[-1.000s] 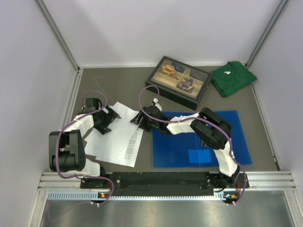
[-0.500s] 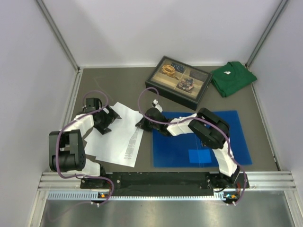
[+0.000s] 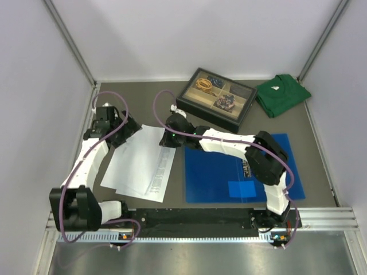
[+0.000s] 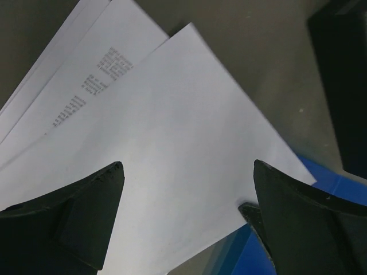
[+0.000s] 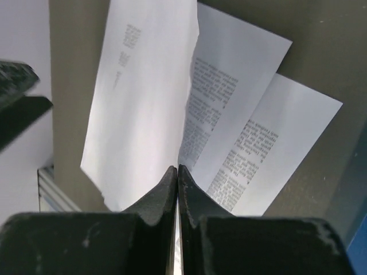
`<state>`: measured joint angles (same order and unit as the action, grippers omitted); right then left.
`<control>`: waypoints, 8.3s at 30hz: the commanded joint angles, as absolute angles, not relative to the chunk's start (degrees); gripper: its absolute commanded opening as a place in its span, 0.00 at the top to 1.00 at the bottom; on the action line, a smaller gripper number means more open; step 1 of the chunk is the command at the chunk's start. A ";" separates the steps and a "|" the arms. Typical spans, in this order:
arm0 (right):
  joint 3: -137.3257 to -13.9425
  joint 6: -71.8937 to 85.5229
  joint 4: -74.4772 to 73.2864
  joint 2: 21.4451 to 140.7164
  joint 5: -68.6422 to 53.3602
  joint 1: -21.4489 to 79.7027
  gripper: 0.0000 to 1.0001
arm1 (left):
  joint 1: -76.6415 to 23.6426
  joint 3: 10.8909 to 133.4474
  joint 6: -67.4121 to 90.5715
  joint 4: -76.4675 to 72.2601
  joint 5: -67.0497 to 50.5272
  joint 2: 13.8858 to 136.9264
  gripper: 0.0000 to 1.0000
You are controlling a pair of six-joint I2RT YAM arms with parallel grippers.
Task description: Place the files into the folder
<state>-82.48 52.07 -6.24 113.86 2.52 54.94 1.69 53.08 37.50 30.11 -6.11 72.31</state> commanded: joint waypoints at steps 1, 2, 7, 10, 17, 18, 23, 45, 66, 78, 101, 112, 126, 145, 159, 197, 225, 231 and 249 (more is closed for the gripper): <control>-86.05 47.47 -20.09 107.76 -7.52 53.01 1.00 | -1.65 57.65 33.32 32.17 -4.91 65.76 0.02; -85.70 46.85 -21.61 106.97 -9.30 52.39 1.00 | -1.84 57.83 32.88 31.82 -6.23 65.13 0.02; -80.08 38.07 -29.25 99.96 -15.38 48.00 1.00 | -3.77 57.57 31.56 27.96 -15.53 64.77 0.02; -76.91 29.82 -35.49 94.25 -17.56 45.62 1.00 | -8.84 57.30 30.42 26.37 -20.83 68.18 0.03; -72.34 8.98 -56.32 84.75 -7.66 38.59 1.00 | -24.60 53.62 32.87 17.87 -21.27 76.55 0.04; -69.46 6.18 -56.60 82.99 -7.47 35.71 1.00 | -26.09 52.13 33.39 17.15 -20.83 77.42 0.04; -64.51 0.27 -56.77 74.02 -0.99 29.63 1.00 | -29.00 51.42 33.05 16.00 -21.00 80.41 0.03; -63.73 -16.61 -53.62 70.67 3.08 3.97 1.00 | -36.47 46.76 36.29 8.54 -21.61 89.03 0.14; -60.47 -17.75 -51.33 68.82 5.98 -1.50 1.00 | -33.49 50.09 32.52 15.72 -19.78 91.23 1.00; -59.76 -17.93 -50.01 69.52 5.19 -1.93 1.00 | -29.71 51.50 26.55 24.60 -13.36 87.27 1.00; -60.56 -21.27 -49.92 72.59 -1.76 -0.44 1.00 | -28.92 55.28 24.52 26.19 -16.08 89.65 1.00; -59.77 -21.62 -47.46 73.21 -2.03 3.51 1.00 | -29.09 55.19 25.05 25.49 -17.67 90.35 1.00; -59.24 -21.62 -46.49 70.49 -4.04 5.45 1.00 | -29.18 56.52 25.40 25.66 -18.54 92.11 1.00; -59.24 -19.42 -52.91 70.23 -8.69 0.62 1.00 | -29.09 46.41 32.17 15.82 -18.46 87.27 1.00; -59.68 -17.32 -46.23 75.50 -11.69 0.53 1.00 | -29.18 48.34 29.00 19.51 -17.84 87.10 1.00; -58.27 -11.96 -42.89 77.87 -9.32 -4.92 1.00 | -29.79 45.79 31.82 16.61 -19.69 87.19 1.00; -58.10 -9.76 -39.82 80.77 -12.04 -6.94 1.00 | -30.41 46.50 31.90 16.44 -19.95 88.77 1.00; -57.57 -9.23 -39.64 80.86 -11.34 -6.94 1.00 | -30.76 47.02 31.99 17.05 -19.34 88.95 1.00; -69.05 -8.18 -47.36 75.33 8.67 -5.46 0.01 | -26.99 57.29 26.90 37.33 -1.69 76.66 0.05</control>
